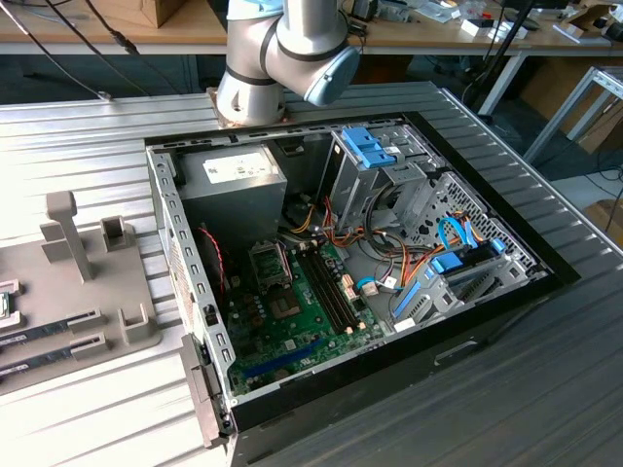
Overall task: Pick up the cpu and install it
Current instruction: 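Reach for the cpu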
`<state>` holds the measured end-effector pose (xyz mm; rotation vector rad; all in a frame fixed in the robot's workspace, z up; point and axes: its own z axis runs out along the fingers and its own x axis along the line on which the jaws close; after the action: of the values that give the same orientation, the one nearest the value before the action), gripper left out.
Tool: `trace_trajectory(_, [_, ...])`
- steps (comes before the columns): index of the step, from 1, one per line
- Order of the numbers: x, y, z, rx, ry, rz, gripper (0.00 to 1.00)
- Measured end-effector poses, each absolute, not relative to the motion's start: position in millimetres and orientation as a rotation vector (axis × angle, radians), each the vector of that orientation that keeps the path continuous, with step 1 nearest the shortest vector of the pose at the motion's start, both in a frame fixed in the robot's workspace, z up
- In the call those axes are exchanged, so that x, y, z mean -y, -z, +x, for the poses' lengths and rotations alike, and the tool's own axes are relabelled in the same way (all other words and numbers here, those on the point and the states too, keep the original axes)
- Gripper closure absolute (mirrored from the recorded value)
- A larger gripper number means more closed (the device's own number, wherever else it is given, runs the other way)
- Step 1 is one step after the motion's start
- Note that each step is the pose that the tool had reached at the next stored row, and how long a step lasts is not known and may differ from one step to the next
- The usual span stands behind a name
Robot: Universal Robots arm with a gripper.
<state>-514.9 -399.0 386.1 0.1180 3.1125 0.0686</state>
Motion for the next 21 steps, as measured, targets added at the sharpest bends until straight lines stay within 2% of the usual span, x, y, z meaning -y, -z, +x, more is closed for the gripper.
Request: trace_trajectory(21, [399.0,-385.0,-519.7,-3.112,-0.069,0.118,0.89])
